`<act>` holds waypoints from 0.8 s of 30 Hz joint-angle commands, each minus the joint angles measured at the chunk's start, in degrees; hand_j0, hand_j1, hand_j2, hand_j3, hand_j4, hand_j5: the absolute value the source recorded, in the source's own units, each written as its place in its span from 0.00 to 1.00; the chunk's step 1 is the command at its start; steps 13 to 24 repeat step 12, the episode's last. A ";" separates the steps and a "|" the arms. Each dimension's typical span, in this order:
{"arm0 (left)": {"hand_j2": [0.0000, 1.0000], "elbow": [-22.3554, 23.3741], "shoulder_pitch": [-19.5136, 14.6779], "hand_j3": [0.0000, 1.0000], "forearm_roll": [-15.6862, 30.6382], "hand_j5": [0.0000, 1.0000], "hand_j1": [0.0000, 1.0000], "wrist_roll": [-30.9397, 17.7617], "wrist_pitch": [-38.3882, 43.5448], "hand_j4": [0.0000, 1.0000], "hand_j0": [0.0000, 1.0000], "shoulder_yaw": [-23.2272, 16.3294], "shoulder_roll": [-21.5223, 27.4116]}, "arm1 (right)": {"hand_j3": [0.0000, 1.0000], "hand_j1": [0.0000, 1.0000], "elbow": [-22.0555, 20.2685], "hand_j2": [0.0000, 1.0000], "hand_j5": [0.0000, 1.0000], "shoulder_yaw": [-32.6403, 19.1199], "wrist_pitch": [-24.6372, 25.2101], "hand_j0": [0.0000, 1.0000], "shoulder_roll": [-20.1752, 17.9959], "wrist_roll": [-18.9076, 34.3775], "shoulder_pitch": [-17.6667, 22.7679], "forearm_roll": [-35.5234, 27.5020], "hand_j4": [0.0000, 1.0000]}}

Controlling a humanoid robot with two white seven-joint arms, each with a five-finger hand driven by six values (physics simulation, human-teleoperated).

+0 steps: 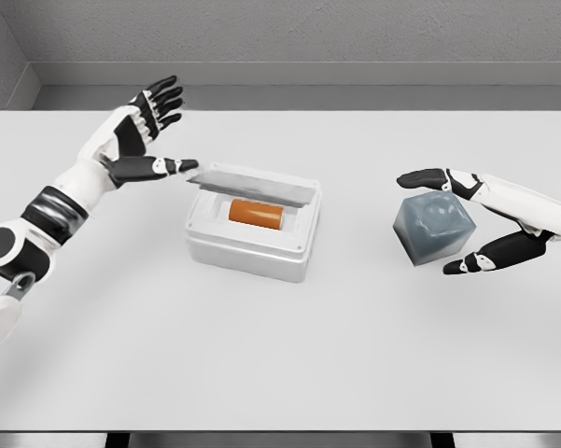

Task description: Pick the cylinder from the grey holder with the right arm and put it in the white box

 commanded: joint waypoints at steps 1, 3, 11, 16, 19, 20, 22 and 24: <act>1.00 1.77 0.00 1.00 0.05 1.00 1.00 0.03 -0.19 1.00 1.00 3.03 0.15 | 1.00 1.00 -0.02 1.00 1.00 -0.01 0.15 1.00 -0.03 -0.02 0.00 -0.49 1.00; 1.00 1.51 1.75 1.00 0.05 1.00 1.00 0.03 -0.19 1.00 1.00 5.40 0.33 | 1.00 1.00 -0.02 1.00 1.00 -0.01 0.15 1.00 -0.03 -0.02 0.00 -0.49 1.00; 1.00 1.77 6.94 1.00 0.14 1.00 1.00 0.03 -2.03 1.00 1.00 12.87 8.94 | 1.00 1.00 0.06 1.00 1.00 -0.01 0.15 1.00 -0.03 -0.02 -0.09 -0.40 1.00; 1.00 1.77 7.73 1.00 0.14 1.00 1.00 0.03 -2.12 1.00 1.00 13.57 9.20 | 1.00 1.00 0.06 1.00 1.00 -0.01 0.15 1.00 -0.03 -0.02 -0.09 -0.40 1.00; 1.00 1.77 7.73 1.00 0.14 1.00 1.00 0.03 -2.12 1.00 1.00 13.57 9.20 | 1.00 1.00 0.06 1.00 1.00 -0.01 0.15 1.00 -0.03 -0.02 -0.09 -0.40 1.00; 1.00 1.77 7.73 1.00 0.14 1.00 1.00 0.03 -2.12 1.00 1.00 13.57 9.20 | 1.00 1.00 0.06 1.00 1.00 -0.01 0.15 1.00 -0.03 -0.02 -0.09 -0.40 1.00; 1.00 1.77 7.73 1.00 0.14 1.00 1.00 0.03 -2.12 1.00 1.00 13.57 9.20 | 1.00 1.00 0.06 1.00 1.00 -0.01 0.15 1.00 -0.03 -0.02 -0.09 -0.40 1.00; 1.00 1.77 7.73 1.00 0.14 1.00 1.00 0.03 -2.12 1.00 1.00 13.57 9.20 | 1.00 1.00 0.06 1.00 1.00 -0.01 0.15 1.00 -0.03 -0.02 -0.09 -0.40 1.00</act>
